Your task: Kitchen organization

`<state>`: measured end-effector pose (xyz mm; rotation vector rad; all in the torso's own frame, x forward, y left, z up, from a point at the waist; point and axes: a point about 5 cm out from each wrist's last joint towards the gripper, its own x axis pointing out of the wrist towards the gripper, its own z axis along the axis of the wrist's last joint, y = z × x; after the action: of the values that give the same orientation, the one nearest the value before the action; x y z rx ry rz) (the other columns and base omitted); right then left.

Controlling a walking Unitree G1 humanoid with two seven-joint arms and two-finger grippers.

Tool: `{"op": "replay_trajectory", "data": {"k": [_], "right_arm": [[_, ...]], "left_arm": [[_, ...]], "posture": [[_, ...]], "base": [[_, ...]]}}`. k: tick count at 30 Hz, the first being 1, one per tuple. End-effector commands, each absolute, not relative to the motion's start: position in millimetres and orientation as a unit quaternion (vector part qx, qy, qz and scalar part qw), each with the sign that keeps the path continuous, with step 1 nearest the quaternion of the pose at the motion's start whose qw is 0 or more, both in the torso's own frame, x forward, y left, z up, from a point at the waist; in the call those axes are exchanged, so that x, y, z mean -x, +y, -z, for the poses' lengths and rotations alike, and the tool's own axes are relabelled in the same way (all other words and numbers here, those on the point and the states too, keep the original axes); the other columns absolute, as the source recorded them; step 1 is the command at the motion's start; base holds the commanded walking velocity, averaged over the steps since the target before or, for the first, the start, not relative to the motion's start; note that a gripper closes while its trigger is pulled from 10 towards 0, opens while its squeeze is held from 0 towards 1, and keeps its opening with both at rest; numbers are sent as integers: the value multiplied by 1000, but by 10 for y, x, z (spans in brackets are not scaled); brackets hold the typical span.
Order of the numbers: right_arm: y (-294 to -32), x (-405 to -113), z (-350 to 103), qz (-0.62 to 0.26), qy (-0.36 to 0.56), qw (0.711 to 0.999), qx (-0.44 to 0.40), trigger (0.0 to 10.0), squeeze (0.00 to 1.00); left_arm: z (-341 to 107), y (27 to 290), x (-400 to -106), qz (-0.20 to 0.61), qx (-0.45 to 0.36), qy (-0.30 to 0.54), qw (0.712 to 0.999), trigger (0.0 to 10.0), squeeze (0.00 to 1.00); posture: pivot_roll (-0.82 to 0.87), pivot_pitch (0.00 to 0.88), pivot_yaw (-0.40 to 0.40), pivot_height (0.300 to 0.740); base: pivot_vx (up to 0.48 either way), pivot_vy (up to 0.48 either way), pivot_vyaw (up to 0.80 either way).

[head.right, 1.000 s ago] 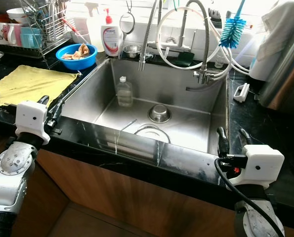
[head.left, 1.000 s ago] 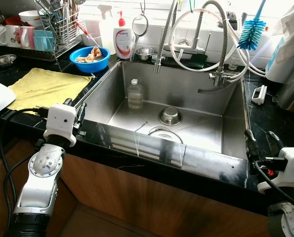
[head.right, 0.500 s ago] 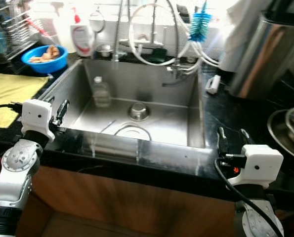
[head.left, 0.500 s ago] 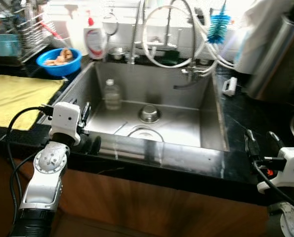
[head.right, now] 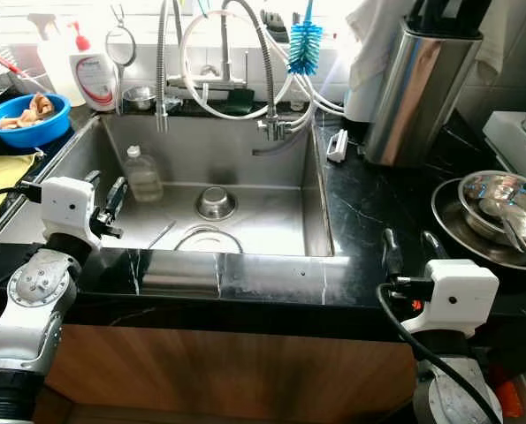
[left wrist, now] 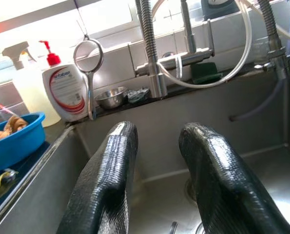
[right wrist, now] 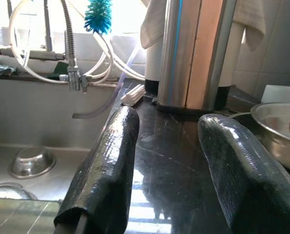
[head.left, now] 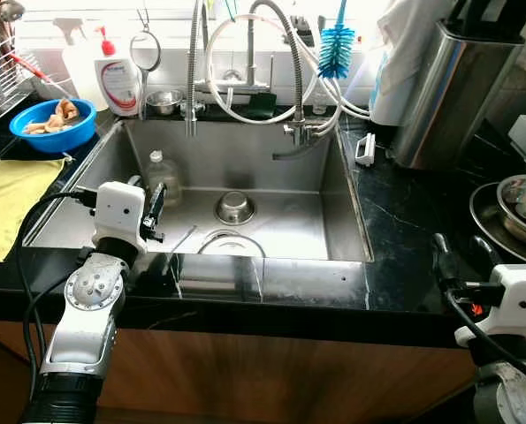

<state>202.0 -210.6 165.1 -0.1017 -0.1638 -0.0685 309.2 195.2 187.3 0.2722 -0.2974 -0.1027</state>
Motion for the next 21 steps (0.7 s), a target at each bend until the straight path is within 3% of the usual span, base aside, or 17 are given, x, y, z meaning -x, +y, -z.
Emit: {"op": "replay_trajectory", "data": {"k": [1, 7, 11, 21], "right_arm": [[-2107, -2037, -1658, 34, -80, 995, 54, 10000, 0], [-2111, -2029, -1657, 34, -78, 995, 56, 10000, 0], [-2122, -2029, -1660, 34, -77, 995, 57, 10000, 0], [-2129, -2025, -1657, 34, -75, 995, 59, 10000, 0]], "left_arm": [[-1888, 1960, -3120, 48, -131, -145, 979, 10000, 0], [-1881, 1956, -3104, 52, -141, -147, 978, 10000, 0], [-1879, 1955, -3112, 50, -139, -147, 978, 10000, 0], [-1875, 1963, -3104, 50, -133, -147, 979, 10000, 0]], "posture": [[-17, 0, 12, 740], [-18, 0, 8, 740], [-20, 8, 6, 740], [-19, 11, 3, 740]], "base": [[0, 0, -763], [0, 0, -763], [0, -329, -763], [0, 0, -761]]}}
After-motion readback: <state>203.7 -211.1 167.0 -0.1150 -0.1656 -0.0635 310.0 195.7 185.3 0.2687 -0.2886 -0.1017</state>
